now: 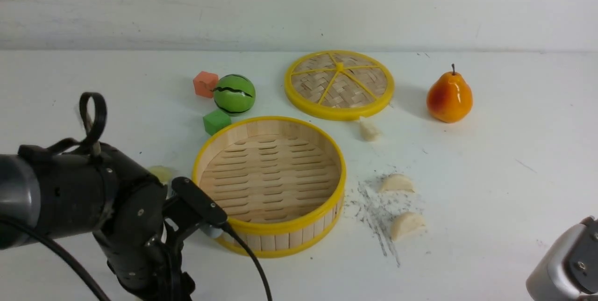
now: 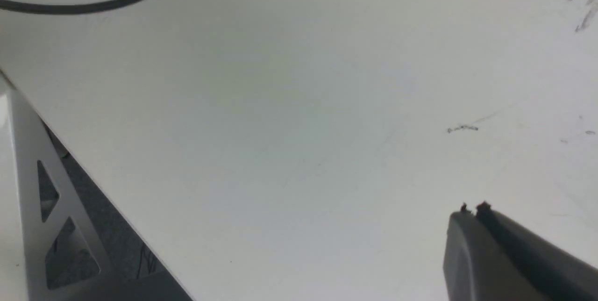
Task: Put the dumplings into the steamer on the white table.
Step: 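Reach for and grasp a dumpling on the table with the left gripper, then place the dumpling into the bamboo steamer basket with the left gripper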
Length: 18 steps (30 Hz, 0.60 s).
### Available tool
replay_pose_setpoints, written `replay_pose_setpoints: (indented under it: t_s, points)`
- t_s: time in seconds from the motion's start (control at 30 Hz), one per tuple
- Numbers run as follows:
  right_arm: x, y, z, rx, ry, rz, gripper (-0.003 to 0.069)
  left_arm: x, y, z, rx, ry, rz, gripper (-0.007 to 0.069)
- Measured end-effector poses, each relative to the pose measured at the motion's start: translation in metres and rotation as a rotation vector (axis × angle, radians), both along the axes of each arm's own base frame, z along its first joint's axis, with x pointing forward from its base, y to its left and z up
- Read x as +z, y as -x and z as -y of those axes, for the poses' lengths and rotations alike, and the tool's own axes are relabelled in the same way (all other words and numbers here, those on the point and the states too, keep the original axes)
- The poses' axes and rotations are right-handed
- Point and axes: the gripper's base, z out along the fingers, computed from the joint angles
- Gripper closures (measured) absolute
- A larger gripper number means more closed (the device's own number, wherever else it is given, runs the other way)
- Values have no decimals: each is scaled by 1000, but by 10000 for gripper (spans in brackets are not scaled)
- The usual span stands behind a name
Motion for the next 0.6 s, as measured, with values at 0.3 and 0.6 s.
replay_pose_setpoints:
  t_s: [0.3,0.6]
  points:
    - [0,-2,1,-13,1,13,659,-5,7,8,344,130,-105,429]
    - [1,-2,1,-18,1,19,652,44,-4,29,555,390,-98,429]
